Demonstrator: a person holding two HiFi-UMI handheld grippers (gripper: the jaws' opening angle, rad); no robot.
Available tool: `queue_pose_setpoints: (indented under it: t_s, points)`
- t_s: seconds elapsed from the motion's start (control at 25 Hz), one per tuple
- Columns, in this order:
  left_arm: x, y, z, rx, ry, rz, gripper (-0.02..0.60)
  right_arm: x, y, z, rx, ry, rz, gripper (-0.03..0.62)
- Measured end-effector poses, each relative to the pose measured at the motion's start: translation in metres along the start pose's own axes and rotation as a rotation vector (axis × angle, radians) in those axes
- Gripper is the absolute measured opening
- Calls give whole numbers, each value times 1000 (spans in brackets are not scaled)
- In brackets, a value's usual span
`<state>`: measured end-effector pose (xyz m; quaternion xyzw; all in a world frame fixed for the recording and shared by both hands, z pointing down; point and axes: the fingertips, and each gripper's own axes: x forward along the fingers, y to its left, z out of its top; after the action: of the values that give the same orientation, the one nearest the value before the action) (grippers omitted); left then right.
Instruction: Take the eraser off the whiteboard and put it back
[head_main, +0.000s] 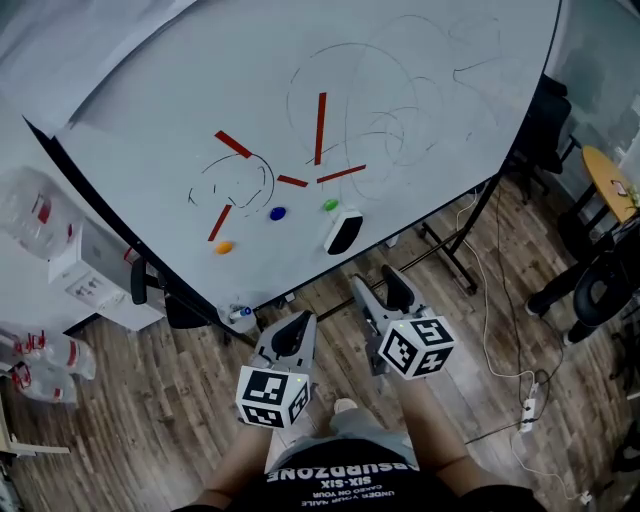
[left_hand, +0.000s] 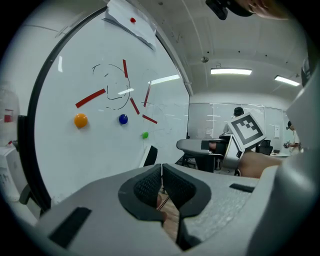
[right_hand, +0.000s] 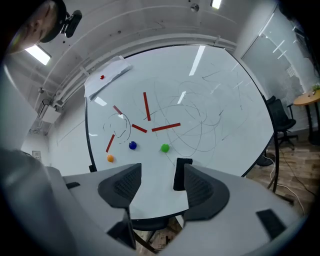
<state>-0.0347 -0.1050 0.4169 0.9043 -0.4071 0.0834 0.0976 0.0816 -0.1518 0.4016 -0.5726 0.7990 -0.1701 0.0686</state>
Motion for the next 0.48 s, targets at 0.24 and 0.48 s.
queue_pose_setpoints:
  t_s: [0.24,0.48]
  points:
    - [15,0,0,-16,2,32,8,26,-22,-2,28,37,20,250]
    - [31,5,1,-22,2,67,8,56,-34,-15,25,96,48,265]
